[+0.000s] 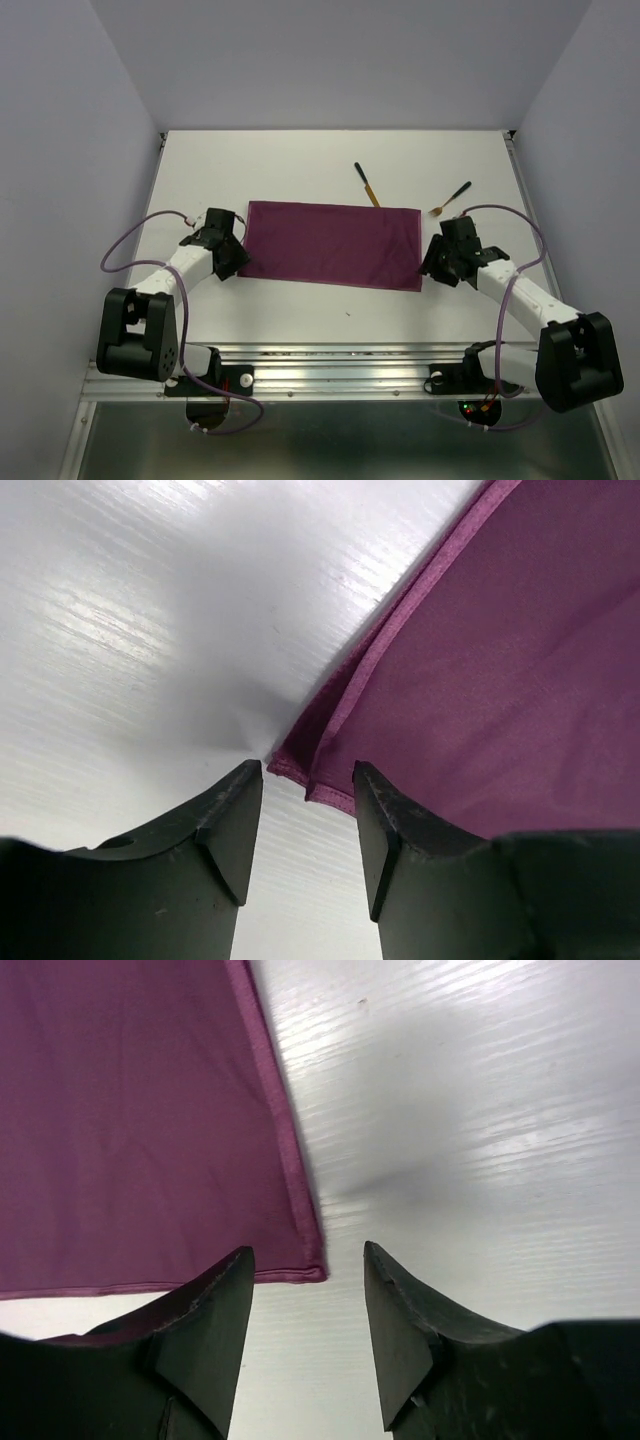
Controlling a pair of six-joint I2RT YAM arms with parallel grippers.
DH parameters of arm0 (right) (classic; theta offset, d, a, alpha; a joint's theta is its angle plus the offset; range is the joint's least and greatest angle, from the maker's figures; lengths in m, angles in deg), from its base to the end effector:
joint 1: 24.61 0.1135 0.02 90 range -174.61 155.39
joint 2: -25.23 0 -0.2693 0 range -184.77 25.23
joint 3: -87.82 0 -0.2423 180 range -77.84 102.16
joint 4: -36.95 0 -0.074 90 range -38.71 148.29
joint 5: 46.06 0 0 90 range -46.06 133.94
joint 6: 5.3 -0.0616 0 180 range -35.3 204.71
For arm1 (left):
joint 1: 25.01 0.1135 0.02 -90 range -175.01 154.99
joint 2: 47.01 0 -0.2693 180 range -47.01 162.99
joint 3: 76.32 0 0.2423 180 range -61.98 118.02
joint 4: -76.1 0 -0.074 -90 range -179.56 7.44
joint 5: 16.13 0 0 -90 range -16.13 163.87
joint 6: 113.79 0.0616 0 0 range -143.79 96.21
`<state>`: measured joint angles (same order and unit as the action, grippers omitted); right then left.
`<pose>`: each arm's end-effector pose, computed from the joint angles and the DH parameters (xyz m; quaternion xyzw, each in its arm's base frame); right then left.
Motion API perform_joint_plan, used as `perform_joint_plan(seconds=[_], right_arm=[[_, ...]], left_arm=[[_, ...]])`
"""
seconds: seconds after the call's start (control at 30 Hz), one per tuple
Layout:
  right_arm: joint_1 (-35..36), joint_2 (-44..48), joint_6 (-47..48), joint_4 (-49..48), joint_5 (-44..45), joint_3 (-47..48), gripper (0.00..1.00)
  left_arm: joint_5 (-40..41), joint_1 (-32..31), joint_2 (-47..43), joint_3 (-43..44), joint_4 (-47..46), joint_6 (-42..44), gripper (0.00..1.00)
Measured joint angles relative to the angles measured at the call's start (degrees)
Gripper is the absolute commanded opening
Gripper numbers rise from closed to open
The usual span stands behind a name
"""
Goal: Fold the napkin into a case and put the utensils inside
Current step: Smooth out the rectangle-folded napkin at the center of the board, then move the rectangle-folded napkin to the center of the board.
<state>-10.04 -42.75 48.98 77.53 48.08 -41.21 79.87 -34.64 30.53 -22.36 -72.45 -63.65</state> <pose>0.2173 0.0519 0.1779 0.1860 0.9415 0.0871 0.2672 0.2589 -0.0374 0.1687 -0.2635 0.9154 -0.0803 0.2934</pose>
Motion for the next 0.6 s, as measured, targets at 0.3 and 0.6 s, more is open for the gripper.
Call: perform_joint_plan(seconds=[0.3, 0.6], right_arm=[[0.0, -5.4, 2.5, -0.5, 4.4, 9.7, 0.31], [0.0, -25.9, 4.7, -7.1, 0.5, 23.8, 0.28]], left_arm=[[0.1, -3.5, 1.1, 13.3, 2.3, 0.9, 0.49], [-4.7, -7.9, 19.3, 29.8, -1.8, 2.8, 0.44]])
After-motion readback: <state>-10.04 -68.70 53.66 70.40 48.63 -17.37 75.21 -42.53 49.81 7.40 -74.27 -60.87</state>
